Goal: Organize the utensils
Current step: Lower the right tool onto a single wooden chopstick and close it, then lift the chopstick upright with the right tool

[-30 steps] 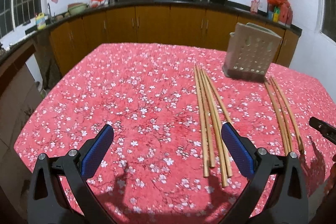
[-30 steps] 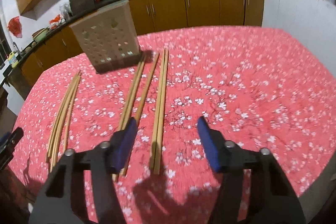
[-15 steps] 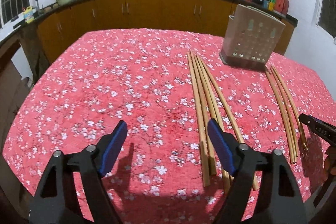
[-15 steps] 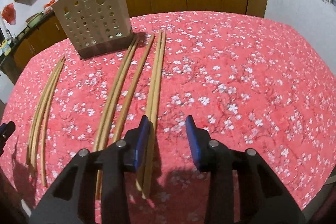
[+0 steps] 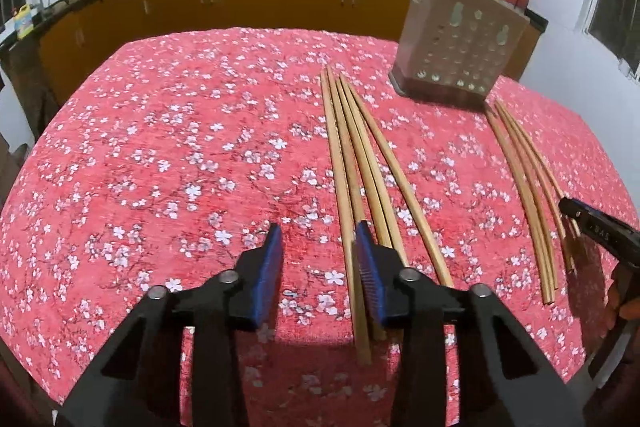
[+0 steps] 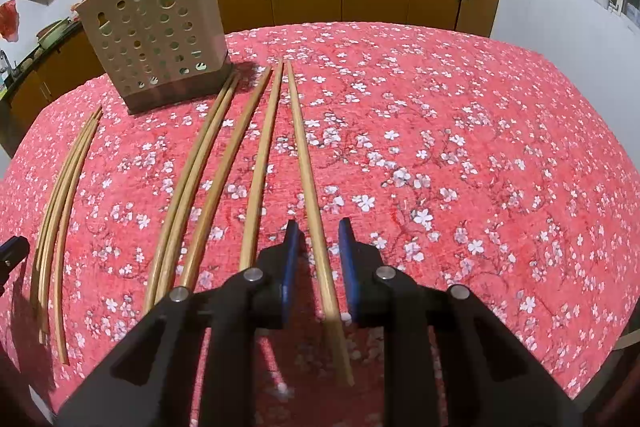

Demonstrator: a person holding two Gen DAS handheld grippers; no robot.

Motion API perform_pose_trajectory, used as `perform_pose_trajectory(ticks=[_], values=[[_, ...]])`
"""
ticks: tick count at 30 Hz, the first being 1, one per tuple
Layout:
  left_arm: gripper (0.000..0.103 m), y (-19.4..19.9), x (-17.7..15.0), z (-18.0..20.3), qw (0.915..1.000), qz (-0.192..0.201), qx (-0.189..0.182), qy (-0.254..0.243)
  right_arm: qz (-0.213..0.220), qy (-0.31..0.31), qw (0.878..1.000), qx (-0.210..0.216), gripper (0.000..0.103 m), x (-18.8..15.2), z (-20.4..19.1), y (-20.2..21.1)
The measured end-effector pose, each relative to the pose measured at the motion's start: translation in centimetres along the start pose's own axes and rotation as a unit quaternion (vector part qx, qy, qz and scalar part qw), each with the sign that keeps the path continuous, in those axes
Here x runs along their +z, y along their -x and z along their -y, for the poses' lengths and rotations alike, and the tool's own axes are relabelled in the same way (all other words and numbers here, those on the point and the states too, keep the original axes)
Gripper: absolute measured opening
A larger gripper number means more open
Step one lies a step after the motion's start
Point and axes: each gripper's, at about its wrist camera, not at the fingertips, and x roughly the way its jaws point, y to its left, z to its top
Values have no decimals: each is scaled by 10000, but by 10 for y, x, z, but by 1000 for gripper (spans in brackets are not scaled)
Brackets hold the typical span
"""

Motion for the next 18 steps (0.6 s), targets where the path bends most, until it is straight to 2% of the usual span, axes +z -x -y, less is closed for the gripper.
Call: perform_pose_trajectory(ticks=[2,5,14,18], values=[[25,-5,-1,3,9999,-109,26,-74,16,15,10000,2,21,-2,-1,1],[18,-6,-1,4,9998,-82,2,-158,21,-2,10000,61,12,-3,0,2],[11,-15,5,5,9990,-132,150,-400,-20,-79,9997,235,9,1,1,1],[11,-20,4,1,9992,-275,49,-291,-10,-106,9996,271,9,2,1,-1]])
